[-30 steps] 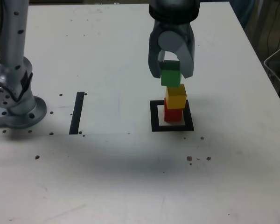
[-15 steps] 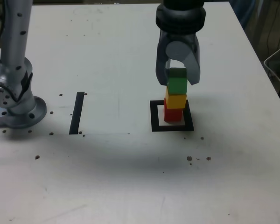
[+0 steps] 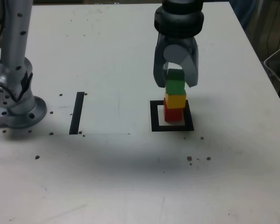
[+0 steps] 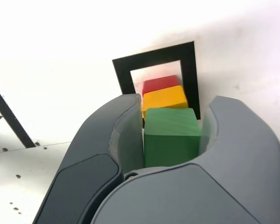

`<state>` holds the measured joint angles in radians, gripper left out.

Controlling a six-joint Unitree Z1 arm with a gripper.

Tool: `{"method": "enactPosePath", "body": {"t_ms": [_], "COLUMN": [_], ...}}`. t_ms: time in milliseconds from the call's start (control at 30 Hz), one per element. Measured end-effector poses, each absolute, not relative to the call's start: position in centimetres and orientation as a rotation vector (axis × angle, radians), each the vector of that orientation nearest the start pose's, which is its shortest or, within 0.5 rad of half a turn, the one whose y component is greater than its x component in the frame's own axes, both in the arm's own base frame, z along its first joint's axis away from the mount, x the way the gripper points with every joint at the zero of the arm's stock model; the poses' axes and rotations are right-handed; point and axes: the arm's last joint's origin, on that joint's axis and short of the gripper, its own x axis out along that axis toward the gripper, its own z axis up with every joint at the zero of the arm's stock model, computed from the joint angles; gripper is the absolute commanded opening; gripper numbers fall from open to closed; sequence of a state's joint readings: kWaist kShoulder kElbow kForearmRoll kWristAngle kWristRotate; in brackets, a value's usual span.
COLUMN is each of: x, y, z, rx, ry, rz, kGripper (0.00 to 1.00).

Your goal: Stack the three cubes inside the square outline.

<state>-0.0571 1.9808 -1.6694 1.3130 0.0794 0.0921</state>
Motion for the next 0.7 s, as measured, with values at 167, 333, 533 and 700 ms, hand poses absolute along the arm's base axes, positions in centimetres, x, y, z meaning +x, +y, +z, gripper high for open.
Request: {"method": "enactPosePath", "body": {"t_ms": [167, 333, 533, 700], "x": [35.7, 35.5, 34.8, 33.0], "y": [-1.9, -2.2, -2.3, -2.2], "z": [29.2, 29.6, 30.6, 32.5], "rx": [0.187, 0.195, 0.201, 0.202], "ry": [1.627, 1.614, 1.598, 1.592], "rz": [-0.062, -0.07, -0.07, -0.069], "kGripper": [1.0, 1.0, 1.0, 1.0]}}
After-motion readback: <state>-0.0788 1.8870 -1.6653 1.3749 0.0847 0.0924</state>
